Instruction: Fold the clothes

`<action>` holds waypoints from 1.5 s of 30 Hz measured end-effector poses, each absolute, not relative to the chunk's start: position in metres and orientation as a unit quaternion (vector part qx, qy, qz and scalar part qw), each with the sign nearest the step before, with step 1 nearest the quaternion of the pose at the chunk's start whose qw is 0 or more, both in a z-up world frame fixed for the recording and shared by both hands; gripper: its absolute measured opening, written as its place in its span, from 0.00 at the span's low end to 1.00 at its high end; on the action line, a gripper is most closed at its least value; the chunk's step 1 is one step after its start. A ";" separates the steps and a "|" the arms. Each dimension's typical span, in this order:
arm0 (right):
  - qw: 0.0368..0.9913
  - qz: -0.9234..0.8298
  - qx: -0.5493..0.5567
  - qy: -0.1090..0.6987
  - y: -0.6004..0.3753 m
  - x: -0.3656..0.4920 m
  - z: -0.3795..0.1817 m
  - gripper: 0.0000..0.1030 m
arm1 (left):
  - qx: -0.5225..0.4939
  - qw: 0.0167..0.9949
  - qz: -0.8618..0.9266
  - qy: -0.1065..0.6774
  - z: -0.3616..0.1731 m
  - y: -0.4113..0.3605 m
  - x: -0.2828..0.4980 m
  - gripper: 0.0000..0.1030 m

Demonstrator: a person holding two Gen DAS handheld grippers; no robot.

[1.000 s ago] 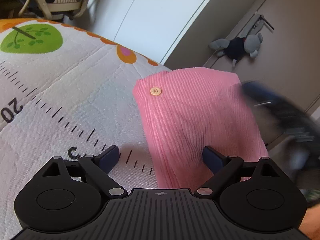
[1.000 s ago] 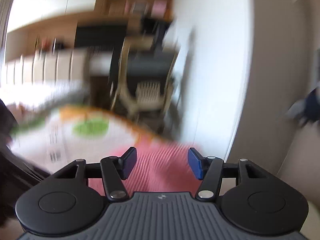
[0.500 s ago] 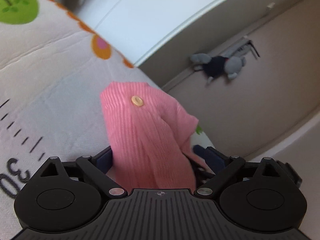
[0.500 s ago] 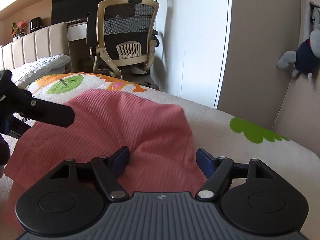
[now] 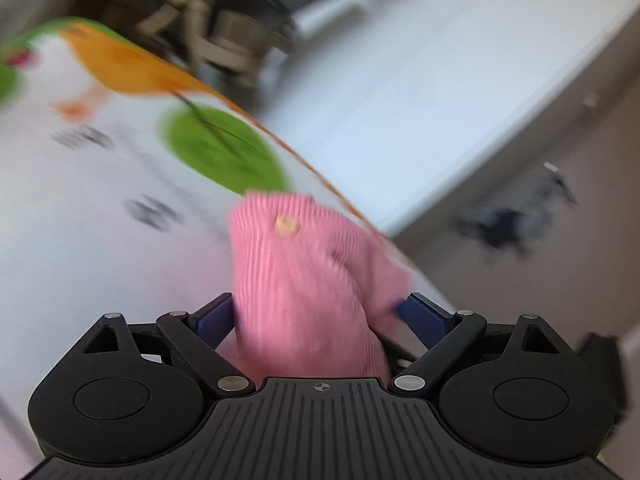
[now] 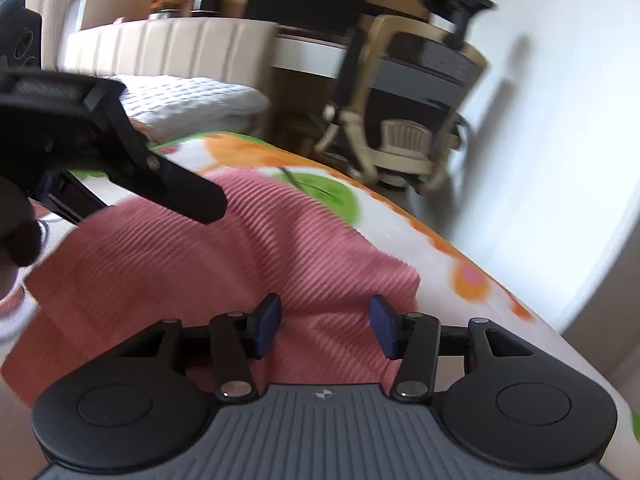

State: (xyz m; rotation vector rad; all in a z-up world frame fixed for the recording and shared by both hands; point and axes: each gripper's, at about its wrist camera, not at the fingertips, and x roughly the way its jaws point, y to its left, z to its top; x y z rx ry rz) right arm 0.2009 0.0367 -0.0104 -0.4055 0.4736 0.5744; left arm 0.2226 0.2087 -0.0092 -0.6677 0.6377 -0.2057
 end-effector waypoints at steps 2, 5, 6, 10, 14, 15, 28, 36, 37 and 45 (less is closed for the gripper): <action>0.911 0.274 -0.216 0.220 0.044 0.204 -0.007 0.53 | -0.328 0.897 -0.081 0.286 -0.005 0.226 0.214 0.91; 0.919 0.260 -0.204 0.214 0.028 0.213 0.006 0.58 | -0.333 0.902 -0.101 0.255 0.004 0.237 0.205 0.92; 0.924 0.252 -0.191 0.213 0.021 0.218 0.011 0.58 | -0.323 0.906 -0.110 0.249 0.007 0.235 0.206 0.92; 0.929 0.236 -0.148 0.245 0.011 0.254 0.014 0.59 | -0.269 0.918 -0.105 0.271 0.004 0.216 0.226 0.92; 0.919 0.217 -0.199 0.263 0.026 0.283 -0.013 0.59 | -0.238 0.915 -0.055 0.320 -0.017 0.208 0.246 0.94; 0.919 0.212 -0.204 0.263 0.027 0.286 -0.017 0.59 | -0.247 0.912 -0.056 0.323 -0.023 0.211 0.250 0.95; 0.919 0.303 -0.133 0.216 -0.018 0.199 0.012 0.60 | -0.227 0.945 -0.102 0.214 0.023 0.206 0.226 0.95; 0.857 0.414 -0.147 0.269 0.018 0.165 -0.023 0.66 | -0.304 0.878 -0.188 0.318 0.000 0.190 0.282 0.95; 0.858 0.413 -0.147 0.267 0.018 0.163 -0.026 0.67 | -0.317 0.872 -0.183 0.326 -0.008 0.191 0.288 0.95; 0.879 0.394 -0.097 0.249 -0.024 0.173 0.011 0.69 | -0.250 0.914 -0.146 0.283 0.011 0.198 0.241 0.95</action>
